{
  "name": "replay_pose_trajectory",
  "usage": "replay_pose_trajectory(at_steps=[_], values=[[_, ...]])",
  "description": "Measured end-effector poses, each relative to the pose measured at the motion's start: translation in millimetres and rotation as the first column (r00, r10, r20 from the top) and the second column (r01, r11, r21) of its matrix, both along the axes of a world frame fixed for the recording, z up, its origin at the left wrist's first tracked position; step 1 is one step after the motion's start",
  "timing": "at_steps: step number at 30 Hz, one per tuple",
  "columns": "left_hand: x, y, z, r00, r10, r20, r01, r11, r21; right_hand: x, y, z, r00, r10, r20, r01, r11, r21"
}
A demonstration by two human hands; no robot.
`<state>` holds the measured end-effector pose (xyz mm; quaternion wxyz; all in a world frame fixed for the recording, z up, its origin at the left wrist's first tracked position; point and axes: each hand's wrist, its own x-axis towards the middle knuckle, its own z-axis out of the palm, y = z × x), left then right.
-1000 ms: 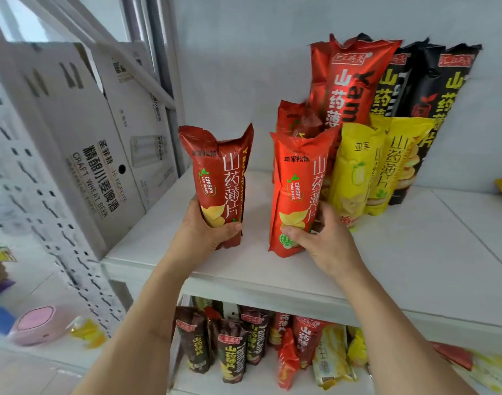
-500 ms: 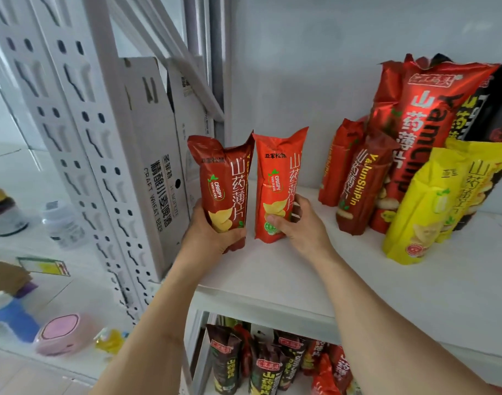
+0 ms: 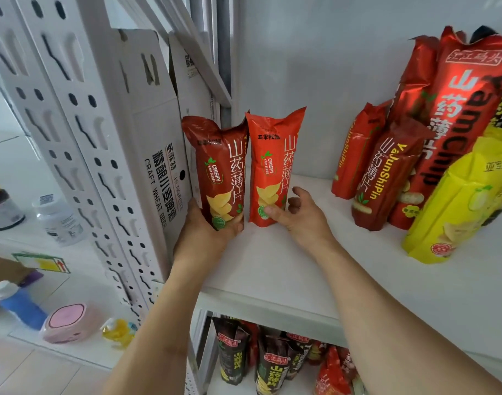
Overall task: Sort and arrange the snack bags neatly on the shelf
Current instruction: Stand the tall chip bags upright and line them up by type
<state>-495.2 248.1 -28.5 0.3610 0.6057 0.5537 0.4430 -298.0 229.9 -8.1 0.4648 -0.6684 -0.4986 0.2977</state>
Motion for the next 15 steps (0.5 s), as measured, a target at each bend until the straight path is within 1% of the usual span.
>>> replay_pose_trajectory(at_steps=[2, 4, 6, 8, 9, 12, 15], values=[[3, -15, -3, 0.979, 0.110, -0.173, -0.106, 0.994, 0.033, 7, -9, 0, 0.998, -0.020, 0.063, 0.020, 1.000, -0.001], [11, -36, -3, 0.901, 0.210, -0.380, -0.173, 0.976, 0.131, 16, -18, 0, 0.990, -0.034, 0.139, 0.033, 0.999, 0.011], [23, -55, -1, 0.817, 0.274, -0.508, -0.154, 0.952, 0.266, 25, -27, -2, 0.971, -0.041, 0.237, 0.036, 0.999, 0.023], [37, -64, -3, 0.772, 0.297, -0.562, -0.091, 0.927, 0.364, 34, -36, -3, 0.939, -0.041, 0.342, 0.029, 0.999, 0.040], [45, -66, -3, 0.770, 0.293, -0.567, -0.062, 0.919, 0.391, 38, -41, -2, 0.925, -0.041, 0.379, 0.025, 0.999, 0.047], [73, -70, 3, 0.796, 0.249, -0.552, 0.011, 0.905, 0.425, 54, -55, 1, 0.895, -0.047, 0.443, 0.022, 0.998, 0.062], [106, -74, 10, 0.808, 0.165, -0.566, 0.117, 0.896, 0.428, 72, -70, 5, 0.869, -0.084, 0.487, 0.032, 0.993, 0.114]])
